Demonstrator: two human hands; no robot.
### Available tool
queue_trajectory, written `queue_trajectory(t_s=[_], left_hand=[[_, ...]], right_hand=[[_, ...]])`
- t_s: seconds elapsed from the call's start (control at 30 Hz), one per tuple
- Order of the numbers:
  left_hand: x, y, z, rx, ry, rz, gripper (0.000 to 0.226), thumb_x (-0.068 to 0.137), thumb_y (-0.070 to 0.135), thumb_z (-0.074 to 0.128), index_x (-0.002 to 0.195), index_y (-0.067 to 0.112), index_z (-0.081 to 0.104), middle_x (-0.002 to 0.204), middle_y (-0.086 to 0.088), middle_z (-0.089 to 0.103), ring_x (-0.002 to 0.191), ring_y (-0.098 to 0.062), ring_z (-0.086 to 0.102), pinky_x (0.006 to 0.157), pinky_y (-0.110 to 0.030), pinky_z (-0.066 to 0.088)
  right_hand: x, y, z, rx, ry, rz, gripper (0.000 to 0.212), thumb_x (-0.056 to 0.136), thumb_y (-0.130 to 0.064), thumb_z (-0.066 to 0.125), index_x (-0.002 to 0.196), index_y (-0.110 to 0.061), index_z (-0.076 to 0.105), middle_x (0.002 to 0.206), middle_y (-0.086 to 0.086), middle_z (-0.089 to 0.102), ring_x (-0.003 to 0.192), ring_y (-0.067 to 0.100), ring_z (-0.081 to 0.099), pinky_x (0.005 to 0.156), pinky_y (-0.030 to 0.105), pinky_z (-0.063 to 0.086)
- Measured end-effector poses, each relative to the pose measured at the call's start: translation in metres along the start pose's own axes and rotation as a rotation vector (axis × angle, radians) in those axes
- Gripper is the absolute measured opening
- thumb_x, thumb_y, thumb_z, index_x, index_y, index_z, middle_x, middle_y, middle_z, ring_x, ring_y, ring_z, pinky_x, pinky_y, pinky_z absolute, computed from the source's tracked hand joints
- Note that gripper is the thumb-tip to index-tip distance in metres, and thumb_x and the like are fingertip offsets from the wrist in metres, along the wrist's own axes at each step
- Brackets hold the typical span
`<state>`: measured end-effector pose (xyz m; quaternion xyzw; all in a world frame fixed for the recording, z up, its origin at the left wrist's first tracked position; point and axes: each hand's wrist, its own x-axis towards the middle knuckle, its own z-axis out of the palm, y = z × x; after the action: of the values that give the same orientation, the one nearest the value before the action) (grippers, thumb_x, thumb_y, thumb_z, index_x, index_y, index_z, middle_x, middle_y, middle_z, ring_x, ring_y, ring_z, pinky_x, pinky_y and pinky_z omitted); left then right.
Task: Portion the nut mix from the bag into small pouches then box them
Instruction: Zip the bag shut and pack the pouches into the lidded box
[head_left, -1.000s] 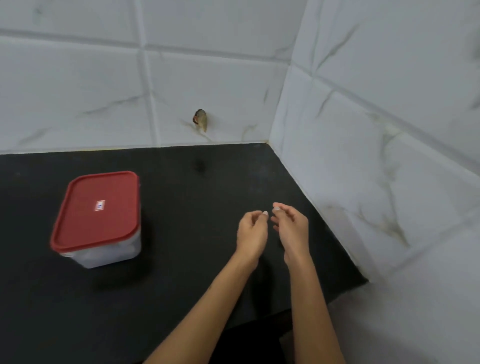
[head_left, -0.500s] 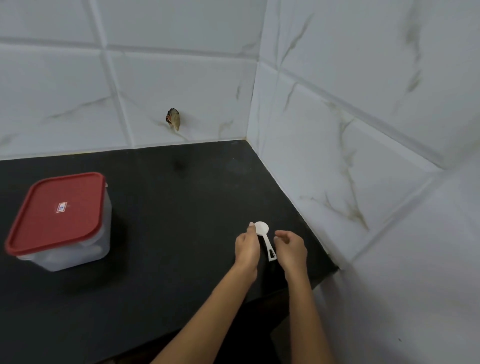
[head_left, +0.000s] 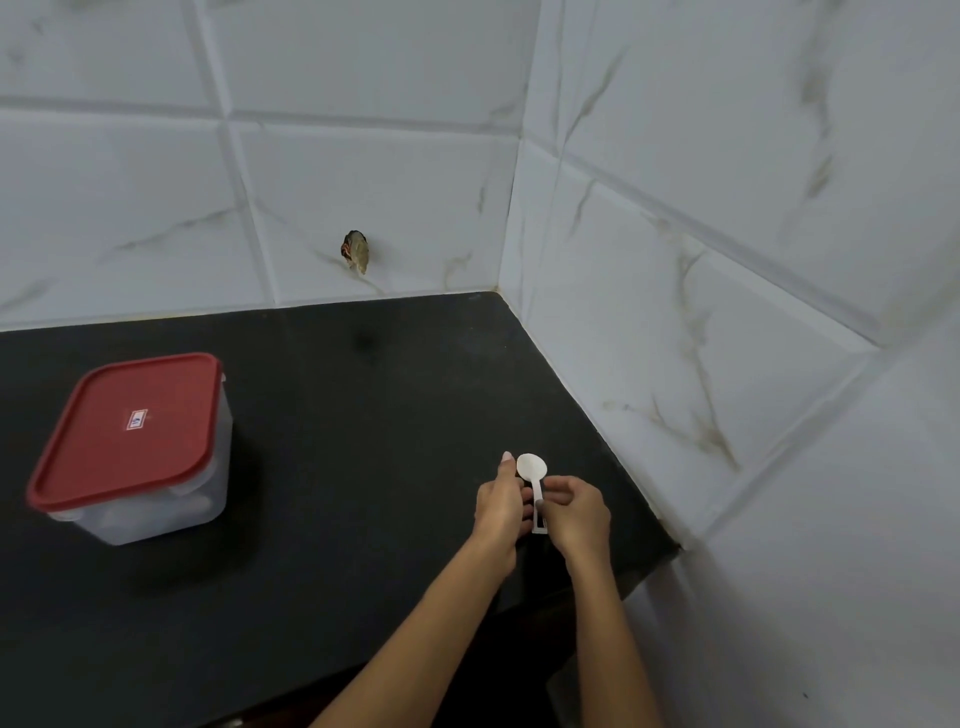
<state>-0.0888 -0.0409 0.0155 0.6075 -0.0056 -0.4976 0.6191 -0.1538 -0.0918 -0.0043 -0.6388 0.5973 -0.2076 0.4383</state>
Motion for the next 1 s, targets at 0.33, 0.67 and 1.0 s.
queue_trajectory(t_s=[0.33, 0.67, 1.0], left_hand=[[-0.003, 0.024, -0.022, 0.022, 0.008, 0.103, 0.038, 0.102, 0.041, 0.037, 0.094, 0.011, 0.059, 0.086, -0.002, 0.065, 0.079, -0.013, 0.062, 0.069, -0.023, 0.049], [-0.001, 0.067, -0.091, -0.004, 0.139, 0.216, 0.039, 0.101, 0.039, 0.039, 0.106, 0.010, 0.064, 0.093, -0.003, 0.071, 0.090, -0.017, 0.068, 0.077, -0.029, 0.054], [-0.007, 0.100, -0.169, -0.068, 0.270, 0.268, 0.021, 0.100, 0.027, 0.046, 0.089, 0.020, 0.062, 0.090, 0.000, 0.069, 0.086, -0.015, 0.067, 0.071, -0.025, 0.053]], right_hand=[[-0.002, -0.018, 0.014, 0.189, -0.063, -0.036, 0.026, 0.084, -0.002, 0.063, 0.107, -0.015, 0.067, 0.090, -0.003, 0.070, 0.087, 0.011, 0.066, 0.084, 0.032, 0.054], [-0.013, -0.070, 0.078, 0.296, -0.252, -0.154, 0.025, 0.083, 0.001, 0.062, 0.092, -0.022, 0.067, 0.089, 0.000, 0.072, 0.086, 0.014, 0.069, 0.083, 0.038, 0.057], [-0.038, -0.112, 0.154, 0.283, -0.396, -0.220, 0.027, 0.083, 0.000, 0.063, 0.092, -0.025, 0.067, 0.089, -0.003, 0.072, 0.087, 0.012, 0.069, 0.083, 0.035, 0.056]])
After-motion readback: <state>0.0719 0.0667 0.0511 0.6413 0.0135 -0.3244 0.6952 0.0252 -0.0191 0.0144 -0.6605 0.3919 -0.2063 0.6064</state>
